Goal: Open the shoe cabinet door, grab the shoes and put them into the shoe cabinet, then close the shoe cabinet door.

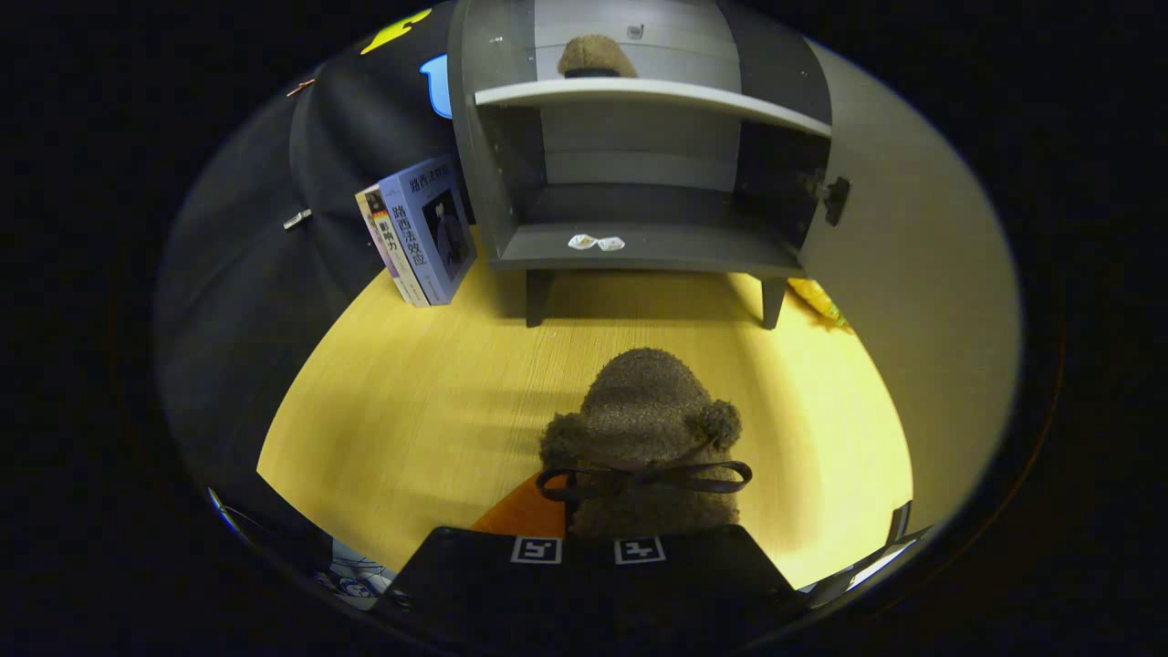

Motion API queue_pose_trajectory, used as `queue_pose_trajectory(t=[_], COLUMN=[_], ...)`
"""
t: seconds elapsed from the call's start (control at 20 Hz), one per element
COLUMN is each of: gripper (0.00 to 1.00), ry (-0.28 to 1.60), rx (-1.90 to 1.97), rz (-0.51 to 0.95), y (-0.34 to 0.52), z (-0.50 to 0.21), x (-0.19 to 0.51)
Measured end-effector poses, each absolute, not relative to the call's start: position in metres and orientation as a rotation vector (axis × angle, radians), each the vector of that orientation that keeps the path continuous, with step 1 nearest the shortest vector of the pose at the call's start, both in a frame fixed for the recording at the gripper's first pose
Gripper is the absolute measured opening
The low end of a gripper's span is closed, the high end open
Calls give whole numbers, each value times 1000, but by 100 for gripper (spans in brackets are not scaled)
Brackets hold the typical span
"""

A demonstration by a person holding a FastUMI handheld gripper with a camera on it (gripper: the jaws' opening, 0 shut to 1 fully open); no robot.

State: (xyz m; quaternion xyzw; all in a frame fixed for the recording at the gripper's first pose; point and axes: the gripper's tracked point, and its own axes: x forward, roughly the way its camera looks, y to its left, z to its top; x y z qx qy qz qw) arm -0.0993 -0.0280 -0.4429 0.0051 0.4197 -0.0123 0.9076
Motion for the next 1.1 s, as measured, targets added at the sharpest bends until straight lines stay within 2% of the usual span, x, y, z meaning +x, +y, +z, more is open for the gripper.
queue_pose_trajectory(t=[0.5, 1.1], gripper=[6, 6], ry=[705, 460], rx=[12, -6], rz=[-33, -77], y=[-59, -78], z=[-315, -163], x=[-75, 30])
